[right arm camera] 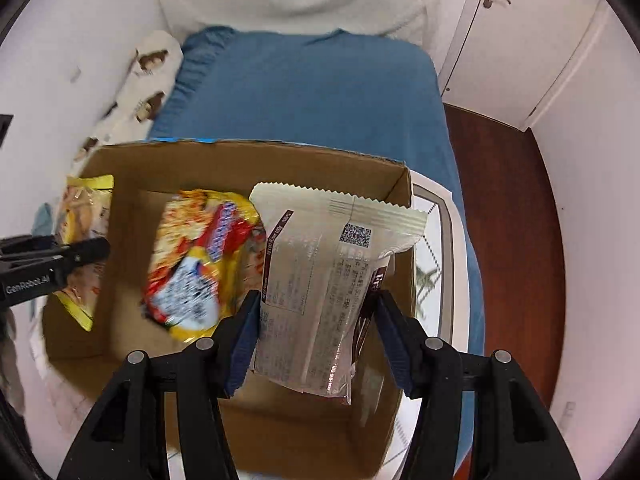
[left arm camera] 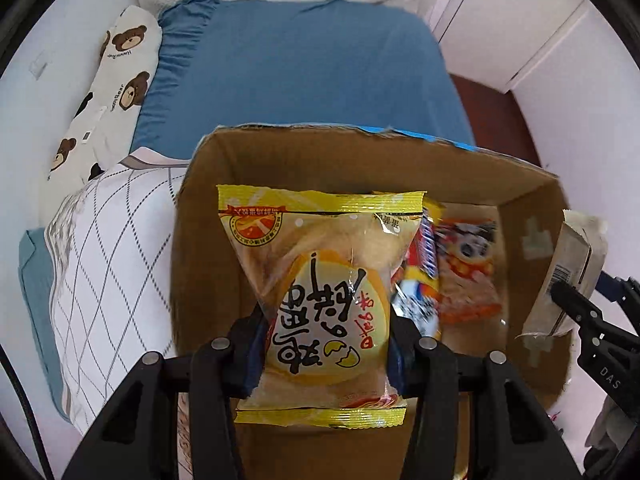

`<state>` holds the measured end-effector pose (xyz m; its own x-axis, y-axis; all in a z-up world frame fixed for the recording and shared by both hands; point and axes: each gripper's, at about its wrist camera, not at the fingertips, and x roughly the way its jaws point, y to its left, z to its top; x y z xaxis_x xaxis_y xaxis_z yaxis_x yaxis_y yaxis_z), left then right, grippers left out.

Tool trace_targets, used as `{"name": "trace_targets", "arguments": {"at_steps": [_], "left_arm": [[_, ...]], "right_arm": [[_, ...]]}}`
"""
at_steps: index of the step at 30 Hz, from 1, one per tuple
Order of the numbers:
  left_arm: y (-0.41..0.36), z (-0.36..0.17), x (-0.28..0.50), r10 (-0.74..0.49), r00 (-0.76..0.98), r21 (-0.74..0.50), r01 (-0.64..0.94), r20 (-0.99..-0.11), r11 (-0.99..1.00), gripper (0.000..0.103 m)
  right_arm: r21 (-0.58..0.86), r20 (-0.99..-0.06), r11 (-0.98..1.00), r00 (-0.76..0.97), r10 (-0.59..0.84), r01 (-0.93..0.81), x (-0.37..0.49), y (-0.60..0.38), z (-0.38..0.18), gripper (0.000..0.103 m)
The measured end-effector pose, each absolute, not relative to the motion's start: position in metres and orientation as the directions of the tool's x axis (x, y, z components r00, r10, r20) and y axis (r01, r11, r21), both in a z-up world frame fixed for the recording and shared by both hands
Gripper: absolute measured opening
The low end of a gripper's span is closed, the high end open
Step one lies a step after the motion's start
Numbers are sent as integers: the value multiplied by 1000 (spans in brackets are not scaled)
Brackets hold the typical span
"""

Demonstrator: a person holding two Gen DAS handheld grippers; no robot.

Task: Organize snacks
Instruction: 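Lower both held snacks into the cardboard box and open both tools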

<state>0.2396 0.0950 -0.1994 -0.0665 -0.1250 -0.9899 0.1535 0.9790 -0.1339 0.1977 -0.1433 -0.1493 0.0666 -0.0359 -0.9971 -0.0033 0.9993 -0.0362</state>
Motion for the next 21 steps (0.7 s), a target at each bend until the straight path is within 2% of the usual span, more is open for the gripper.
{"name": "trace_targets", "arguments": {"at_steps": [4,6,7,8,9,10,21], "left_arm": [[93,-214,254,-84,-85,-96,149,-993,984,46],[95,-223,263,-81,-90,-93,135,-993,986,49],[96,-224,265,-90,-92,-101,131,-992,986,60],[96,-225,266,-102,-91,-113,127,-991,985,75],[97,-224,269,-114,-80,-124,124,-990,985,82],[97,-224,270,-111,-70,-119,124,-991,985,89],[91,-202,247,-108,-2,-108,132,-994,985,90]], "right_arm": [[-66,-997,998,31,-66,-16,221,-148,-187,59],[-58,-998,998,21,-58,-13,228,-148,-197,61],[-51,-999,999,-1,-51,-4,232,-150,-204,62],[-48,-999,999,-22,-48,5,235,-152,-210,74],[-36,-999,999,-37,-35,15,237,-154,-214,92],[-30,-999,999,-34,-30,21,237,-154,-217,95],[33,-999,994,10,32,106,218,-161,-206,96]]}}
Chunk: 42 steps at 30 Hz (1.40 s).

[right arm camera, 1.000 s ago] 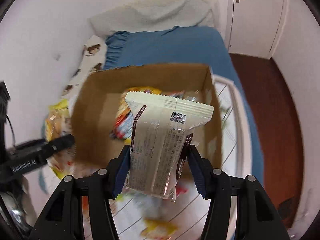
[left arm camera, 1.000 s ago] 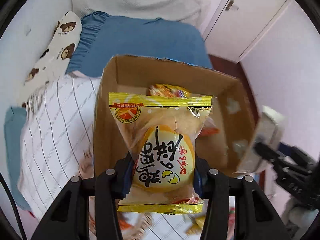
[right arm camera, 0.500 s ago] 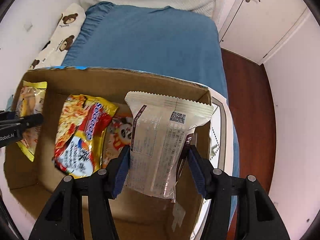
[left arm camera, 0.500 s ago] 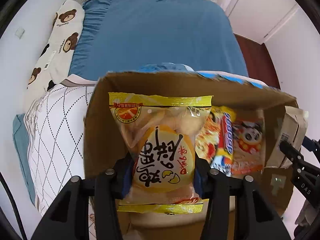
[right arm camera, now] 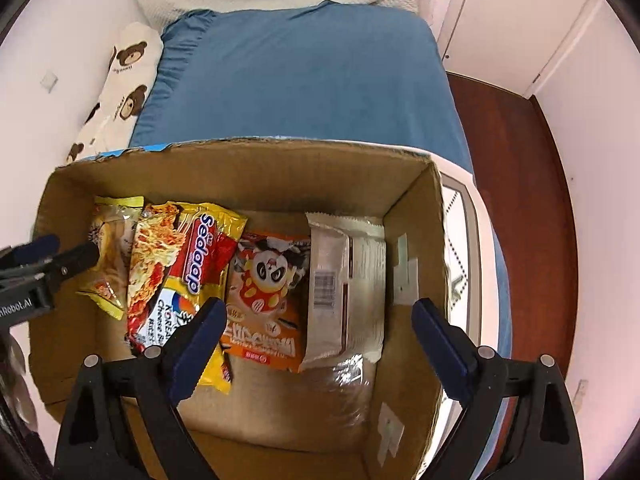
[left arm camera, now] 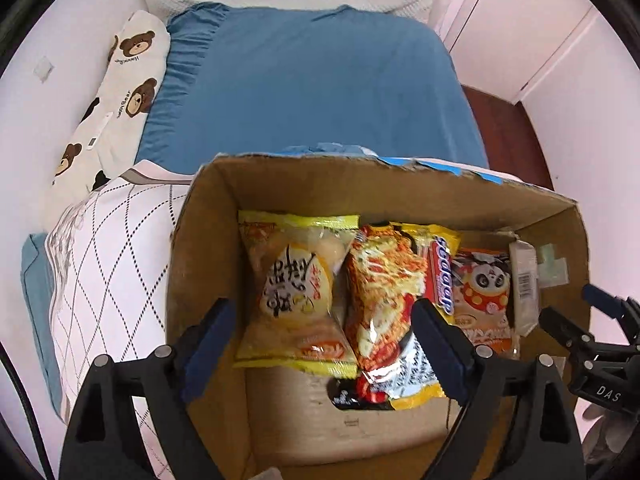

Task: Organize snacks
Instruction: 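Lower both held snacks into the cardboard box and open both tools, then grasp the orange bag with left tool while right tool grasps yellow Guoba bag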

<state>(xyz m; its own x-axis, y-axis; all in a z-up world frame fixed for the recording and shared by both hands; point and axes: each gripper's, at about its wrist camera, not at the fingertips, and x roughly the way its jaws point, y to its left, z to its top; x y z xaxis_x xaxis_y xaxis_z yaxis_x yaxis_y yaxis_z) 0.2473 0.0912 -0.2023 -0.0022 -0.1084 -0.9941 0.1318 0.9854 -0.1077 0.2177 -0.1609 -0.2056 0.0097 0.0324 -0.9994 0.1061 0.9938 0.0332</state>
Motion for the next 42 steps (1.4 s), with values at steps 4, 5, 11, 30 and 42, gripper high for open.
{"name": "trace_targets", "arguments": {"at_steps": [4,5,11,30,42], "left_arm": [[90,-184,227,-109,41,-102,143,-993,984,90],[89,-179,223,-110,51,-101,145,-993,984,90],[91,-147,185,-131,125,-112,148,-983,983,90],[96,-39,76,-153,355,-95,176,-922,980,90],[146,-75,-10,-159,222,-153,44,-962,987,90]], "right_arm": [[69,-997,989,32,65,132,197,-160,-191,96],[80,-996,987,43,75,140,190,-159,-187,96],[124,-988,979,108,108,162,154,-148,-164,96],[112,-932,987,357,63,118,47,-114,-51,96],[236,-938,957,298,179,167,-33,-106,-67,68]]}}
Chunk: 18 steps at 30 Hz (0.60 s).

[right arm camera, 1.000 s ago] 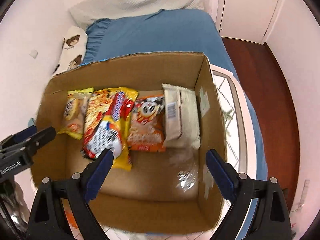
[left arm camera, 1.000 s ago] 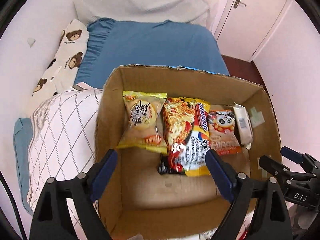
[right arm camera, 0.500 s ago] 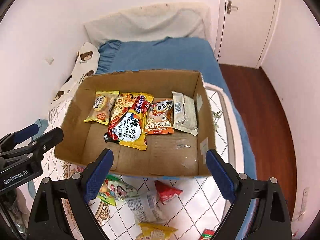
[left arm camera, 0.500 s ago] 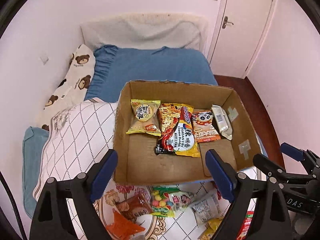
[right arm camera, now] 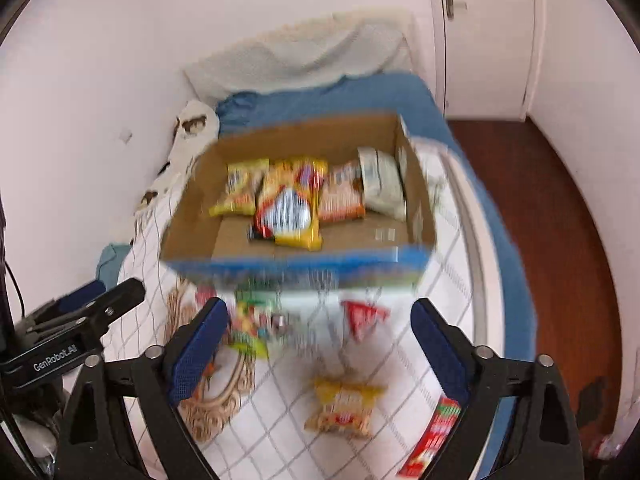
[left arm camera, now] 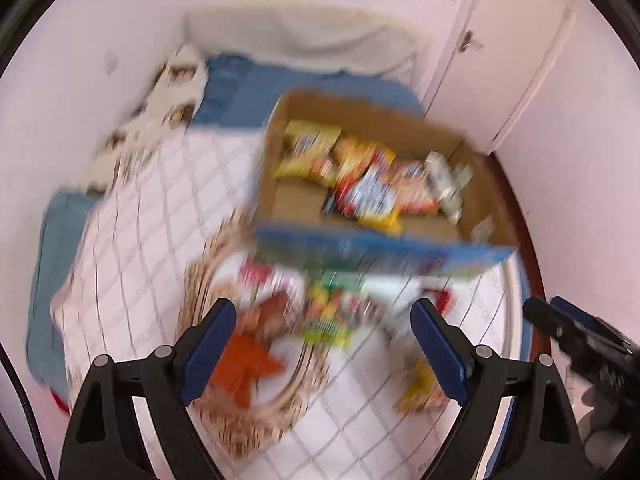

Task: Organize snacks
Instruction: 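Grasp the orange bag with left tool while right tool grasps yellow Guoba bag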

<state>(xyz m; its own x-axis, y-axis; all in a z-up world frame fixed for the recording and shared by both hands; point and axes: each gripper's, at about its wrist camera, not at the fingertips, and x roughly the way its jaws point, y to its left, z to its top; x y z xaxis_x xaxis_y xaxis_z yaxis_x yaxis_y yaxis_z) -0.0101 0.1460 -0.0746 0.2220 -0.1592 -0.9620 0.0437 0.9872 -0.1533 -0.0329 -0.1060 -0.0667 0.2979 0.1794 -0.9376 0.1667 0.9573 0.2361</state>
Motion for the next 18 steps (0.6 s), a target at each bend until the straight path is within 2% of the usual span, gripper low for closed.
{"name": "trace_targets", "arguments": {"at_steps": [1,2,6,9,14,18], "left_arm": [[152,-83,-16,-158,195,-156,25,-968,987,90],[158,-92,-23,-152,171,-153,10,-973,988,90],[183,-128,-44,-93,86,-96,-34,-992,995,90],[191,-147,-46,-54,54,-54,-11,-997,998,90],[180,-179,-30,54,-6,52,173,-999,984,90],[180,-214,-29,49,-98,24,242,-994,970,90]], "right_arm": [[253,-945,950,260,201,185,-41,-106,-82,61],[269,-947,941,233,220,207,-48,-107,-94,60],[304,-951,906,154,268,295,-73,-111,-139,60],[309,-951,888,88,297,339,-89,-110,-171,62],[263,-962,904,17,274,336,-106,-104,-204,64],[255,-961,908,-15,275,332,-112,-101,-218,65]]}}
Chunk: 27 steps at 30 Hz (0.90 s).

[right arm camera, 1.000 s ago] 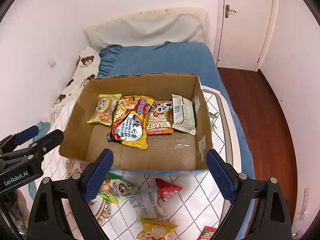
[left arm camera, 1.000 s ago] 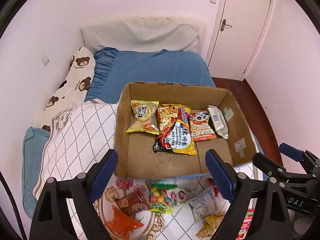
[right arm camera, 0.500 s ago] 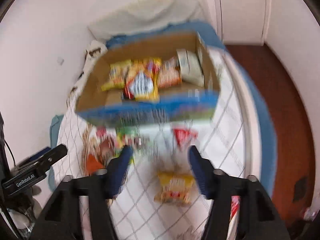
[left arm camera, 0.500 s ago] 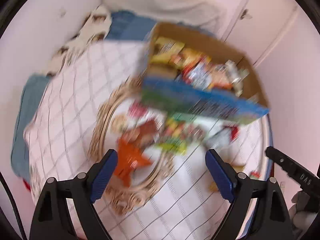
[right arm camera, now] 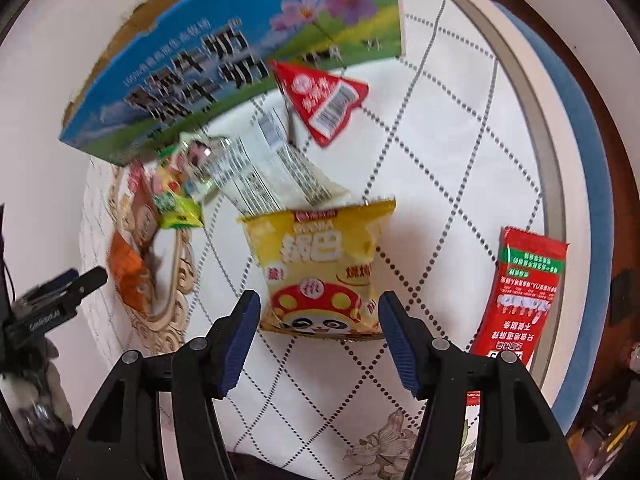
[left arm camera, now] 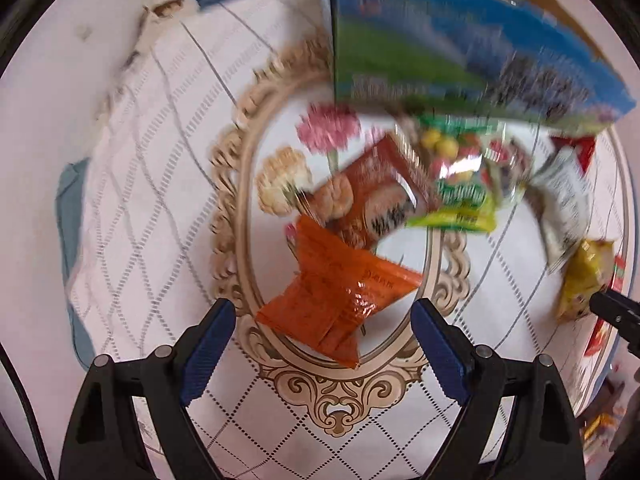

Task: Organize snacks
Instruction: 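Grasp the orange bag with left tool while right tool grasps yellow Guoba bag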

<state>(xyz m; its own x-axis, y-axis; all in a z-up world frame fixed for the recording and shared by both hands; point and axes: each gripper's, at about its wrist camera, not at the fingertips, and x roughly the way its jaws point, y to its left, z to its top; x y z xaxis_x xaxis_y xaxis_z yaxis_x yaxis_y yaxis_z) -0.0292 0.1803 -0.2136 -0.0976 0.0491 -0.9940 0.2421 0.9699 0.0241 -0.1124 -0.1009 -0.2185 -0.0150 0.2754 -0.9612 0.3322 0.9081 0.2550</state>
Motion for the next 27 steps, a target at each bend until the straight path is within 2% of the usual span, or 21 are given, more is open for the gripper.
{"name": "trace_targets", "arguments": {"at_steps": [2,4,7,12,14,16,19,23,27], "left_arm": [[178,-229,-31,48,-143,7,276,-989,961,90],[173,-247,-34,54,-190,-10,320,-980,947,90],[167,-261,-35,96,-190,25,345,-977,938,89],[179,-249,-36,-5,-197,-43,187,-980,981,70],[189,-244,-42,-81,-215,-101,82,-973,992,70],[192,-244,-48,-114,-221,-128,50,-969,991,70],[193,-248,-55,-90,-225,-109,71,-970,992,70],[189,-246,-57,-64,-215,-86,95,-975,992,70],[173,-235,-55,-107,-229,-133,104,-967,986,70]], "right_arm": [[261,-958,913,-29,284,314,-115,-95,-223,66],[269,-957,917,-28,290,293,-115,-90,-227,71],[257,-961,923,-22,275,285,-112,-83,-233,72],[221,-972,923,-9,236,315,-106,-84,-239,72],[225,-971,920,-6,239,322,-106,-86,-239,72],[234,-969,916,-2,248,327,-106,-89,-238,72],[242,-968,914,12,252,324,-110,-93,-235,81],[243,-970,911,54,239,335,-115,-104,-226,81],[258,-966,903,71,250,344,-111,-109,-225,81]]}}
